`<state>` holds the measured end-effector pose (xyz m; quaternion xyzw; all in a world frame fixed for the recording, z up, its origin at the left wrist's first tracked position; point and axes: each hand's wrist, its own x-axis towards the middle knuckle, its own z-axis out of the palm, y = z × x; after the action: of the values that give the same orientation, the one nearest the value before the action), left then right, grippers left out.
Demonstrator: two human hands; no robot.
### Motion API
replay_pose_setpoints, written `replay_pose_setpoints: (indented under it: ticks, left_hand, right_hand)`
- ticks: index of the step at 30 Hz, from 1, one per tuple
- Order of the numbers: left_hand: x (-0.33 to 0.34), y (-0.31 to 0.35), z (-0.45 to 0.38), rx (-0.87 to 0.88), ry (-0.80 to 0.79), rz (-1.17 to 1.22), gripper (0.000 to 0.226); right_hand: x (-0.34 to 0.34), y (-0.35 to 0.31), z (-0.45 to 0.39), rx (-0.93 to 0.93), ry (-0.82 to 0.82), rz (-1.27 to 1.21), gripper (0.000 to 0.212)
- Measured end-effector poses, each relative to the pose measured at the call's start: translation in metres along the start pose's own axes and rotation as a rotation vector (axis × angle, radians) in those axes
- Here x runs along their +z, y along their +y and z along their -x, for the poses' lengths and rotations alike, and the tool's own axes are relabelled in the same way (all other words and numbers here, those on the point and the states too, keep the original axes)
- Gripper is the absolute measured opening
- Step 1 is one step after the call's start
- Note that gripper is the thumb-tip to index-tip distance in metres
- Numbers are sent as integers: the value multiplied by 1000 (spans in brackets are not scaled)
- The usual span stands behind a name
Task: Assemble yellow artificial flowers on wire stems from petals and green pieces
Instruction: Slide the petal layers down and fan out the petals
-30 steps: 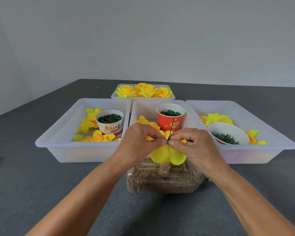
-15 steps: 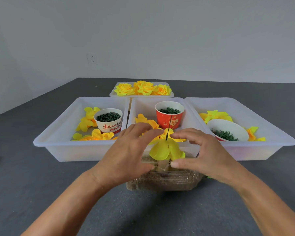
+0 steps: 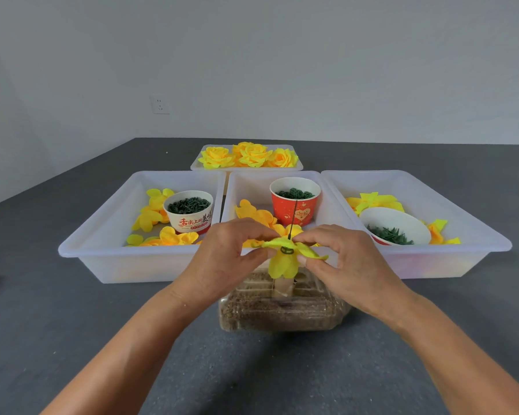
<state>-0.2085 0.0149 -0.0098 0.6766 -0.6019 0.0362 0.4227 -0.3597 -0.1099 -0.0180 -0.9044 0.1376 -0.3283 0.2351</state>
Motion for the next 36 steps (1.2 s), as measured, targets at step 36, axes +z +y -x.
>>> replay_pose_setpoints:
  ticks: [36]
  left_hand:
    - [6, 10, -6, 495, -31, -641, 26]
  right_hand:
    - [23, 15, -4, -276, 218, -97, 11]
